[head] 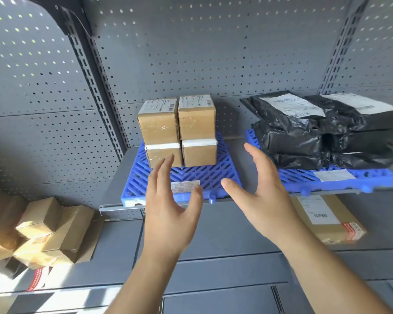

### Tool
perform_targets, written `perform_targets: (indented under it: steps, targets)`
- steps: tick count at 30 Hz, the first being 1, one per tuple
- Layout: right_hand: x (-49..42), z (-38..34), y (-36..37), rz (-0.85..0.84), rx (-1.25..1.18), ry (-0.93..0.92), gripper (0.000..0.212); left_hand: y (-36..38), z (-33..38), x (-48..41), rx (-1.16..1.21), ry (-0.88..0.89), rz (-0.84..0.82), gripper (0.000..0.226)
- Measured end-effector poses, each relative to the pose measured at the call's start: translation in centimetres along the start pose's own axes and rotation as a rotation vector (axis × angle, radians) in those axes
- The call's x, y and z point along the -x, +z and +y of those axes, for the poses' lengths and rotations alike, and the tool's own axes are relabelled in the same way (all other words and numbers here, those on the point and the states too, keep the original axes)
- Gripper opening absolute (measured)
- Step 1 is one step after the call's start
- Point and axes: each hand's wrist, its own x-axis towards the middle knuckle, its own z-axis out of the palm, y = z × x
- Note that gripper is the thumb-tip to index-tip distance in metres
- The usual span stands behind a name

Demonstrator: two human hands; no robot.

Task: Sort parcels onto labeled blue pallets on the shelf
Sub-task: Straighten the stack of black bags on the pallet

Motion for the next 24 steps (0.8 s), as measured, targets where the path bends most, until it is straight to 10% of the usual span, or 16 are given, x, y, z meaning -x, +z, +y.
perform_targets:
  steps: [24]
  targets:
    - [0.2,6.8,-18.4,0.184,-0.022,-0.065,0.074,13.8,13.2,1.4,0.040,0.163,-0.112,0.068]
